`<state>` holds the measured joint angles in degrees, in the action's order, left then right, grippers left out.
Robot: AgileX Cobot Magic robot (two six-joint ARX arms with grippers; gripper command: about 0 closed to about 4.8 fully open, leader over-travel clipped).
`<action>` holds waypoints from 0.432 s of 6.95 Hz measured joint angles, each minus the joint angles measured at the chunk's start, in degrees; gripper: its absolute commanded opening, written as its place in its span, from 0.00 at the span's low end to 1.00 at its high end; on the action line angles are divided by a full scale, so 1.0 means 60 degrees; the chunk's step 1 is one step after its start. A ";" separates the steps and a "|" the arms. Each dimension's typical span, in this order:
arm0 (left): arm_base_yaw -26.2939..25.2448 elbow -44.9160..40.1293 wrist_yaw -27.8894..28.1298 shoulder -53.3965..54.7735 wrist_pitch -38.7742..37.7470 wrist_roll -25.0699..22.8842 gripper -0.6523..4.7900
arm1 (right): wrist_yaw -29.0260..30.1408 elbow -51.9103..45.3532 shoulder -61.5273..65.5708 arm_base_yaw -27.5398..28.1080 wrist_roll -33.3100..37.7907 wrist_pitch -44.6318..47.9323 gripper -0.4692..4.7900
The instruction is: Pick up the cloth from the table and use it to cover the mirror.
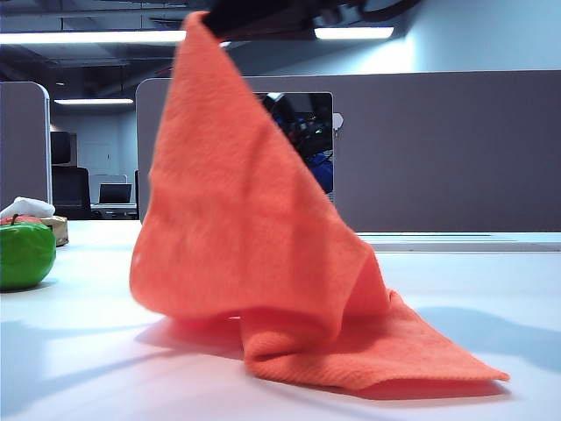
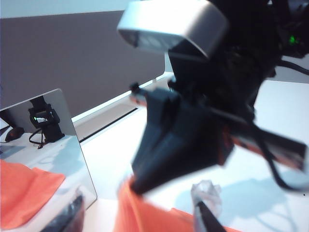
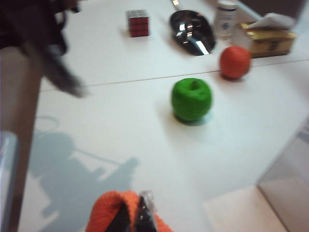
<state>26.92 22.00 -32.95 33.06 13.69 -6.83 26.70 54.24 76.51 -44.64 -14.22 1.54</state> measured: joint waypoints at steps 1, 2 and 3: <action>0.0000 0.0000 -0.0029 0.0000 -0.0124 0.0004 0.64 | 0.0000 -0.0004 0.0131 -0.0288 -0.0266 -0.0022 0.08; 0.0000 -0.0004 -0.1089 0.0120 -0.1453 0.0004 0.63 | -0.0586 -0.0007 0.0230 -0.0747 -0.0619 0.0069 0.08; 0.0000 -0.0004 -0.1089 0.0120 -0.1475 -0.0004 0.63 | -0.0393 -0.0007 0.0230 -0.0765 -0.0619 0.0102 0.08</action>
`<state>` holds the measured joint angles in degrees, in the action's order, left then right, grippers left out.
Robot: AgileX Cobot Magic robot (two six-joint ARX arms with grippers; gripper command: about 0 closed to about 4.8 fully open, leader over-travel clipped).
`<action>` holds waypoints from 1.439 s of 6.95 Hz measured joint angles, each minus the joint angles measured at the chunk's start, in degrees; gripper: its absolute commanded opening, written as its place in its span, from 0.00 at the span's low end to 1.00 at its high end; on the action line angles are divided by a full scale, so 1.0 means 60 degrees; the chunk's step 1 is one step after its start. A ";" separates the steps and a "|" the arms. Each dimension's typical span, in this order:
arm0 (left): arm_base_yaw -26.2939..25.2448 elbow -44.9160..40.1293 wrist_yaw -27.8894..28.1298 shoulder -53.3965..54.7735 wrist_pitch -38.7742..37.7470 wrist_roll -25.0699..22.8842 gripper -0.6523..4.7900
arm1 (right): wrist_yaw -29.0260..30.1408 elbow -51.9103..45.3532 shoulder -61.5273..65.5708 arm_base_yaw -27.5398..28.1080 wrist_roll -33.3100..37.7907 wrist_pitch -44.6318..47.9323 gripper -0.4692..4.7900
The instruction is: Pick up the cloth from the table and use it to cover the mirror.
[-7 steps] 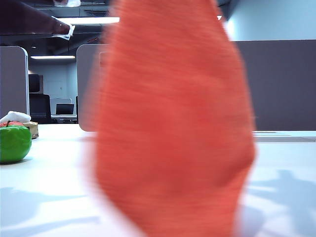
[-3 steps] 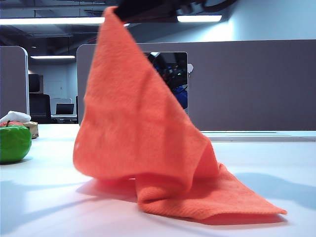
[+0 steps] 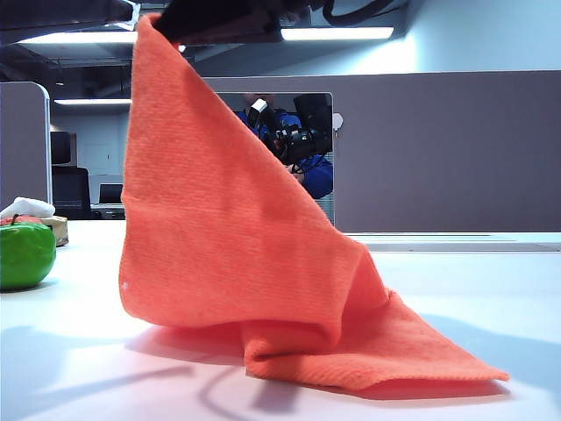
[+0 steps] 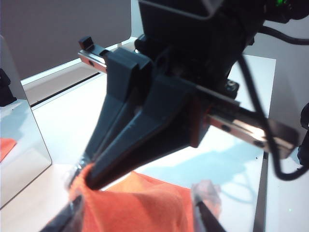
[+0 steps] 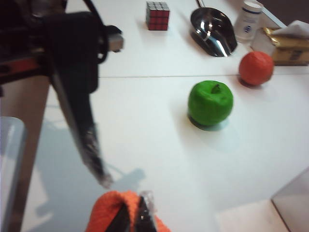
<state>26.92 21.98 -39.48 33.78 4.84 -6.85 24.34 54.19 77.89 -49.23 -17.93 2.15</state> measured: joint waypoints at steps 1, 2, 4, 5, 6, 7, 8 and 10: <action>0.0000 0.0000 0.0000 0.0000 0.0000 0.0000 0.63 | 0.0259 0.0004 0.0000 -0.0073 -0.0004 0.0022 0.08; -0.0004 0.0000 -0.0036 -0.0015 -0.0069 0.0000 0.62 | 0.0193 0.0000 -0.0051 -0.0335 -0.0015 -0.0015 0.08; -0.0004 0.0022 -0.0091 0.0095 -0.0688 -0.0004 0.61 | 0.0117 -0.0047 -0.0499 -0.1169 -0.0022 0.0091 0.08; -0.0004 -0.0033 -0.0007 0.0215 -0.1122 0.0000 0.61 | 0.0488 0.0029 -0.0823 -0.1220 -0.0029 0.0433 0.08; 0.0004 -0.0018 -0.0004 0.0244 -0.1078 0.0000 0.32 | 0.0386 -0.0007 -0.0947 -0.1206 -0.0025 0.0280 0.08; 0.0000 -0.0018 -0.0004 0.0244 -0.1064 -0.0109 0.34 | 0.0375 -0.0004 -0.1078 -0.1180 -0.0025 0.0299 0.08; 0.0000 -0.0018 0.0528 0.0244 -0.0998 -0.0222 0.34 | -0.1530 0.0004 -0.1643 -0.1133 -0.0280 0.0299 0.08; 0.0000 -0.0018 0.1406 0.0332 -0.0732 -0.0229 0.34 | -0.2310 0.0000 -0.1905 -0.1137 -0.0295 0.0528 0.08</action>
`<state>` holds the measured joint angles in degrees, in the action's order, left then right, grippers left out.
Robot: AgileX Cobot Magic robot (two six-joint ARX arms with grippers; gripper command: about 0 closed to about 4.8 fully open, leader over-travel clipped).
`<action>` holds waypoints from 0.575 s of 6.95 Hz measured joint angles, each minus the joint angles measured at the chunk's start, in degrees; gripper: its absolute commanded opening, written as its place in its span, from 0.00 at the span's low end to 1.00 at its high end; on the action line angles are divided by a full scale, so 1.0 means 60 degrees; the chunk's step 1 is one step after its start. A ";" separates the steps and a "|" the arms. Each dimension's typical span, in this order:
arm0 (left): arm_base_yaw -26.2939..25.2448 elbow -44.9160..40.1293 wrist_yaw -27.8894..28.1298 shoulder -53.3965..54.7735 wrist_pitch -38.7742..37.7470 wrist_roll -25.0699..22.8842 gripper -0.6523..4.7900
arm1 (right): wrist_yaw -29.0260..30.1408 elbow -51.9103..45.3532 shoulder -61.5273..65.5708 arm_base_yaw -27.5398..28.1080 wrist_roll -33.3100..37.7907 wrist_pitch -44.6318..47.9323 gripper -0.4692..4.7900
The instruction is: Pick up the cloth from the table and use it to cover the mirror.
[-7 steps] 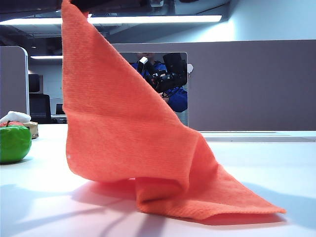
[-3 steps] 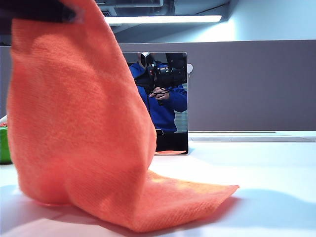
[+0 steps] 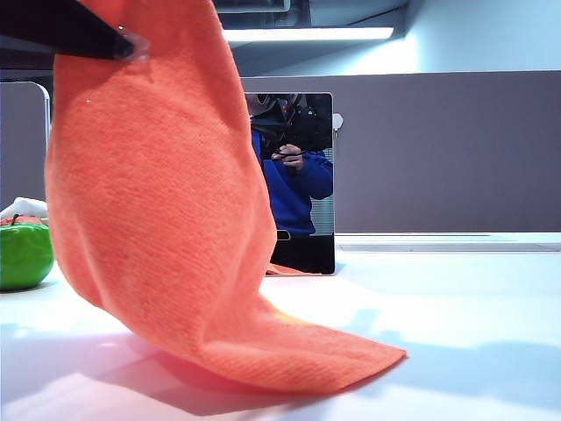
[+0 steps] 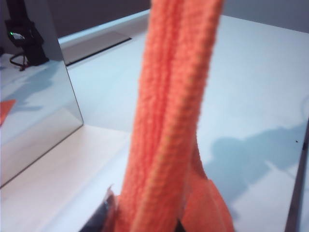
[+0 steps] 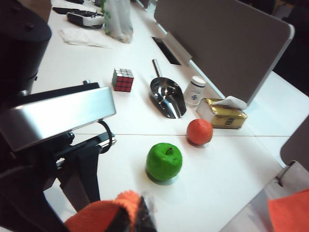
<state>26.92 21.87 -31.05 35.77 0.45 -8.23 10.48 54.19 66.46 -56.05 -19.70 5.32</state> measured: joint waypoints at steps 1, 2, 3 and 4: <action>0.0000 0.0004 0.0087 0.0237 0.0197 0.0000 0.34 | -0.0310 0.0004 -0.0087 -0.0004 -0.0015 0.0222 0.08; 0.0000 0.0004 0.0619 0.0426 0.0470 -0.0004 0.34 | -0.0696 0.0000 -0.0189 -0.0007 -0.0018 0.0281 0.08; 0.0000 0.0004 0.0801 0.0470 0.0576 -0.0004 0.34 | -0.0750 0.0004 -0.0230 -0.0004 -0.0018 0.0299 0.08; 0.0000 0.0004 0.1279 0.0969 0.1333 -0.0018 0.34 | -0.1537 0.0000 -0.0397 -0.0007 -0.0051 0.0670 0.08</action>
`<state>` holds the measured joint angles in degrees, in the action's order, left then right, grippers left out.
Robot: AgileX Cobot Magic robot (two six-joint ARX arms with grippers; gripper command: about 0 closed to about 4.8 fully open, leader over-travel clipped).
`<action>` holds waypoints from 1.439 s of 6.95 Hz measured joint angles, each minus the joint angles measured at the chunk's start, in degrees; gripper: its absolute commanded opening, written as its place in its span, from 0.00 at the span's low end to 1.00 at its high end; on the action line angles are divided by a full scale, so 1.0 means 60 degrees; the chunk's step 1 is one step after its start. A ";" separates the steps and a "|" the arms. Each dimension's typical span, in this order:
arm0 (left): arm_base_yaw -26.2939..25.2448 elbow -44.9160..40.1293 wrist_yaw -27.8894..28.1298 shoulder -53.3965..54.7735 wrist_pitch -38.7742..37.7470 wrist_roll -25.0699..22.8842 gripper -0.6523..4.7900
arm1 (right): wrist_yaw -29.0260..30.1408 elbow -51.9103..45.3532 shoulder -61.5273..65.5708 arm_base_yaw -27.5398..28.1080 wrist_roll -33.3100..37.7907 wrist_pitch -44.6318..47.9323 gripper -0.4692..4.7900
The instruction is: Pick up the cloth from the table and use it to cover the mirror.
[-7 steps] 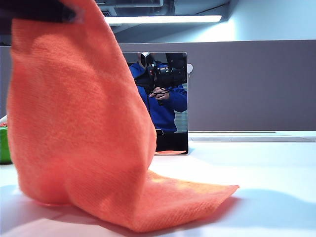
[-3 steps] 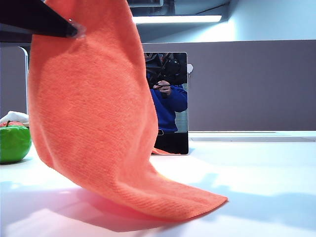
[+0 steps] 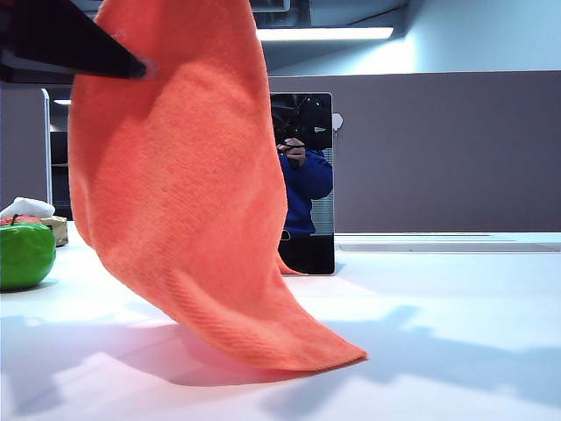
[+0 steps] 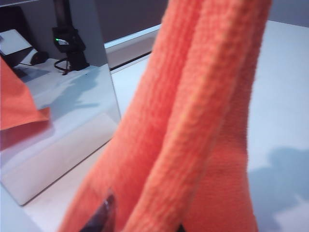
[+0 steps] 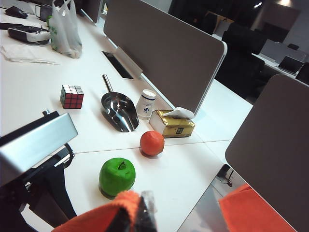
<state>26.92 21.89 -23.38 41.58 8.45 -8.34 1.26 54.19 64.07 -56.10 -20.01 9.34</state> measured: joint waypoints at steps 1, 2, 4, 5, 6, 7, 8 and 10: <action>0.0000 0.0000 0.0259 0.0040 0.0098 0.0000 0.40 | -0.0142 0.0000 -0.0029 0.0000 0.0000 0.0036 0.08; 0.0000 0.0000 0.0586 0.0040 0.0135 -0.0047 0.46 | -0.0401 0.0004 -0.0044 0.0000 -0.0004 0.0040 0.08; -0.0007 0.0000 0.1260 0.0066 0.0131 -0.0375 0.46 | -0.0747 0.0000 -0.0182 0.0000 -0.0233 0.0222 0.08; -0.0007 0.0000 0.1264 0.0066 0.0131 -0.0375 0.46 | -0.0750 0.0000 -0.0229 0.0000 -0.0248 0.0277 0.08; -0.0007 0.0000 0.1268 0.0066 0.0131 -0.0386 0.47 | -0.0630 0.0000 -0.0477 -0.0073 -0.0240 0.0248 0.08; -0.0007 0.0000 0.0750 0.0066 0.0131 -0.0550 0.46 | -0.0430 0.0011 -0.1042 -0.0608 -0.0215 -0.0255 0.08; -0.0007 0.0000 -0.2415 0.0390 0.0124 -0.0608 0.46 | -0.0419 0.0000 -0.1071 -0.0714 -0.0215 -0.0714 0.08; -0.0004 -0.0004 -0.5971 0.1005 -0.0058 -0.0608 0.46 | -0.1330 0.0000 -0.1071 -0.0688 -0.0645 -0.0703 0.08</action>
<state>26.89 21.87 -59.20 47.62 8.10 -11.99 -6.72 54.19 57.65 -60.23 -23.88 5.13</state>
